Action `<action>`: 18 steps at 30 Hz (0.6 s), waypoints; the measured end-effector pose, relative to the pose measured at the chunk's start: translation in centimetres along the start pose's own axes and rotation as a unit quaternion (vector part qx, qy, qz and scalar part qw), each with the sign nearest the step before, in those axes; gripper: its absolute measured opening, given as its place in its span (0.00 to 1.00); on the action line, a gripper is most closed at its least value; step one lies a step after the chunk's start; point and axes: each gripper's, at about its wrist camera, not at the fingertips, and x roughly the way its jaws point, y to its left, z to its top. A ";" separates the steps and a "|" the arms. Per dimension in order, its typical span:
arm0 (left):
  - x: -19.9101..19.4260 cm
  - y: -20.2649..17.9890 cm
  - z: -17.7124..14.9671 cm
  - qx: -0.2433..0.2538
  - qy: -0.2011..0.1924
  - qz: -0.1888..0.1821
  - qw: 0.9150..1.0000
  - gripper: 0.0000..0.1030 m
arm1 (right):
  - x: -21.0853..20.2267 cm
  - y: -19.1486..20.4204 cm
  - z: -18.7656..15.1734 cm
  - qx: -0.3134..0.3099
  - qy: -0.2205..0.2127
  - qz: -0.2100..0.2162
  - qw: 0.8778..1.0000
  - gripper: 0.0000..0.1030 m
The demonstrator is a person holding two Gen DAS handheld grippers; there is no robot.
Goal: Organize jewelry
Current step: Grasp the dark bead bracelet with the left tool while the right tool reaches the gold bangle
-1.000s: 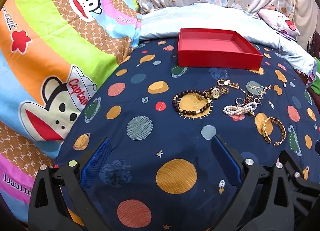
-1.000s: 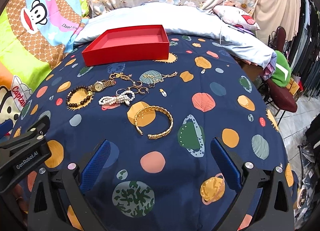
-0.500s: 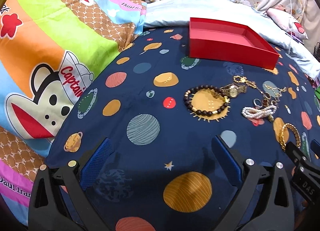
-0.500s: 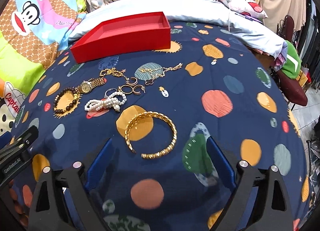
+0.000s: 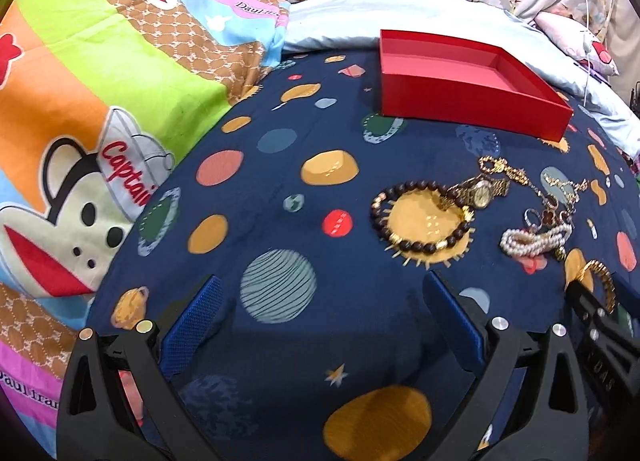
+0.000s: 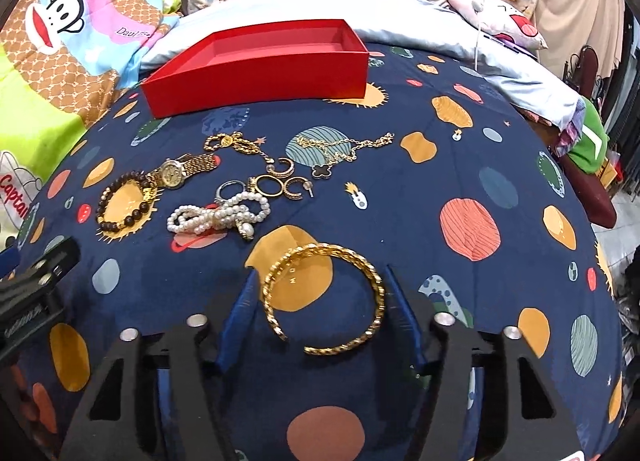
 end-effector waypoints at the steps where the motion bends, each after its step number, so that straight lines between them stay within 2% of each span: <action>1: 0.2 -0.1 0.2 -0.001 0.002 -0.004 1.000 0.95 | 0.0 0.0 -0.1 0.000 0.000 0.000 1.000 0.56; 14: 3.6 -0.8 2.5 -0.032 0.024 -0.035 0.999 0.95 | -0.6 -1.0 -0.4 0.020 0.002 0.015 1.000 0.55; 18: 3.3 -1.7 2.8 -0.028 0.010 -0.053 0.998 0.95 | -0.6 -1.2 -0.3 0.024 0.003 0.019 1.000 0.55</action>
